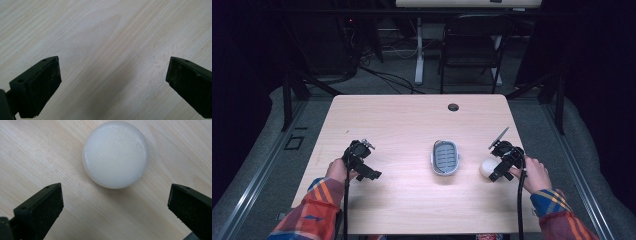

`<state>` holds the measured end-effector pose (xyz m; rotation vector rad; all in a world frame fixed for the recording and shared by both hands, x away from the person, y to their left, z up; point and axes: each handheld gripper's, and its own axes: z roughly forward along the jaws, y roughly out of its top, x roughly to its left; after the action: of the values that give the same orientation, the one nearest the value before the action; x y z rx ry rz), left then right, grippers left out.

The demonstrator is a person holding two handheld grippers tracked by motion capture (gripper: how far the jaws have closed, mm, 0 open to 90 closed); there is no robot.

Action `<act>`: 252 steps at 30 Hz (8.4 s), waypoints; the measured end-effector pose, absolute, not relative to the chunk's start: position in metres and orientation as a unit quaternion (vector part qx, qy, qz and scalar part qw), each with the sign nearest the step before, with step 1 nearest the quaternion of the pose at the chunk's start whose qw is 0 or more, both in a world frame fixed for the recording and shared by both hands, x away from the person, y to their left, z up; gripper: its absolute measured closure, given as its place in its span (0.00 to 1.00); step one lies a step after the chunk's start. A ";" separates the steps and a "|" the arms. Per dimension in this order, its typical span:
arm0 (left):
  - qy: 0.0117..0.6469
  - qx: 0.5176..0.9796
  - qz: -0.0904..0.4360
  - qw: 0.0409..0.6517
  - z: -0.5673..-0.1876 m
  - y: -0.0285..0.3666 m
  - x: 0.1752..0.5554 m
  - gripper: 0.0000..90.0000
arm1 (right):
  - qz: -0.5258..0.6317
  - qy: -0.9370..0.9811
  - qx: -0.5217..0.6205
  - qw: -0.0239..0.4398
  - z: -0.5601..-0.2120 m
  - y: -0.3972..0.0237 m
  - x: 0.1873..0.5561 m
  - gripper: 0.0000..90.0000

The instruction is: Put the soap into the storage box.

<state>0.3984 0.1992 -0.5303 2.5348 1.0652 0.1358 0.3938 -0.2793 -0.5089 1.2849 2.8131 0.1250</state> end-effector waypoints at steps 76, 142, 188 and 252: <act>0.375 0.906 0.045 0.192 -0.530 0.198 0.399 0.00 | 0.035 0.911 0.408 0.045 -0.533 -0.250 0.416 0.27; 0.370 0.908 0.046 0.189 -0.531 0.196 0.397 0.00 | 0.061 0.922 0.379 0.052 -0.469 -0.224 0.422 0.27; 0.366 0.910 0.042 0.188 -0.532 0.194 0.400 0.00 | 0.060 0.940 0.331 0.055 -0.443 -0.168 0.440 0.27; 0.364 0.911 0.041 0.191 -0.531 0.196 0.400 0.00 | 0.032 0.956 0.290 0.029 -0.504 -0.107 0.461 0.27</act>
<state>0.3999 0.1961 -0.5308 2.5577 1.0233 0.1142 0.4605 -0.1069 -0.5041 0.8949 2.9498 0.0991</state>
